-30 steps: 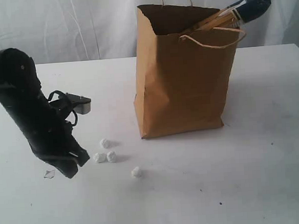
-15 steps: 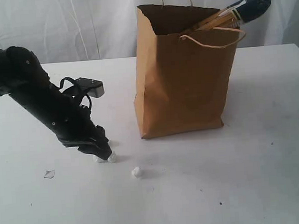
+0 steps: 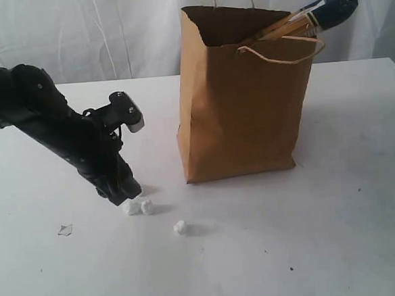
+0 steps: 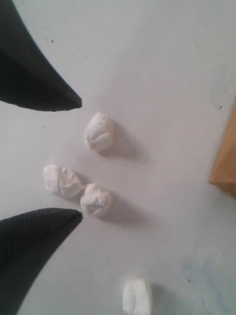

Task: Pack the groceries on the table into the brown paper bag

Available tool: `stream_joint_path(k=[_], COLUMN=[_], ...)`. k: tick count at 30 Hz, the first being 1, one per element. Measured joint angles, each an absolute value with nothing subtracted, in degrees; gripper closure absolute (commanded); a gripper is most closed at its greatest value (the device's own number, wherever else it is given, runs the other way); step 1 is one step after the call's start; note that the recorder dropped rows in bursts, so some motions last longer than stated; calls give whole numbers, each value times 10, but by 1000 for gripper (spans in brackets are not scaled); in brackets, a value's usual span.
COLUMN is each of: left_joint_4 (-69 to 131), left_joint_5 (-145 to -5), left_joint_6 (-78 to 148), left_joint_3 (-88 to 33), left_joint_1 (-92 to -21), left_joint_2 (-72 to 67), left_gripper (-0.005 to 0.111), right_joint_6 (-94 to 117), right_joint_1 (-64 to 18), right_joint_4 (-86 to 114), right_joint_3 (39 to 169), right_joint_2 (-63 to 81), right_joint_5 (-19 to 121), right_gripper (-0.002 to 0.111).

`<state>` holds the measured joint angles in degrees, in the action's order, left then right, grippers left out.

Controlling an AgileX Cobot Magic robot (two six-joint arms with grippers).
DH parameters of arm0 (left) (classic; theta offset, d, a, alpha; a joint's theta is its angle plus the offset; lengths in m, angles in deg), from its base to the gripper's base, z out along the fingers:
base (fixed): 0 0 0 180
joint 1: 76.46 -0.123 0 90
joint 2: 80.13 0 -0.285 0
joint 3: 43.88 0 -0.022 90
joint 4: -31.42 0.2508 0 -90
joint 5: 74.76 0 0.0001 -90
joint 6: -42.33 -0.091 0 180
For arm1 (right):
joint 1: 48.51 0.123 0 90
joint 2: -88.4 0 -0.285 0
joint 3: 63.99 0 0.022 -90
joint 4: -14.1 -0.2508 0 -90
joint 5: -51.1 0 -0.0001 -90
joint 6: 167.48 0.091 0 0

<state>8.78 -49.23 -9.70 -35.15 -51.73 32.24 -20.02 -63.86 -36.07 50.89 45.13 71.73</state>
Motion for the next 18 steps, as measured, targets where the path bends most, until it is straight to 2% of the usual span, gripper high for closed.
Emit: stream_joint_path(k=[11, 18], left_joint_4=[109, 116], left_joint_5=[-423, -450], left_joint_6=[-102, -103], left_joint_3=[-351, -351], left_joint_1=[-517, -517], left_joint_2=[356, 363], left_gripper=[45, 45], right_joint_6=[-200, -200], right_joint_1=[-639, -639], right_joint_4=[-363, -366], right_joint_3=[509, 509], right_joint_2=[451, 451], right_joint_5=[717, 716], right_gripper=[108, 108])
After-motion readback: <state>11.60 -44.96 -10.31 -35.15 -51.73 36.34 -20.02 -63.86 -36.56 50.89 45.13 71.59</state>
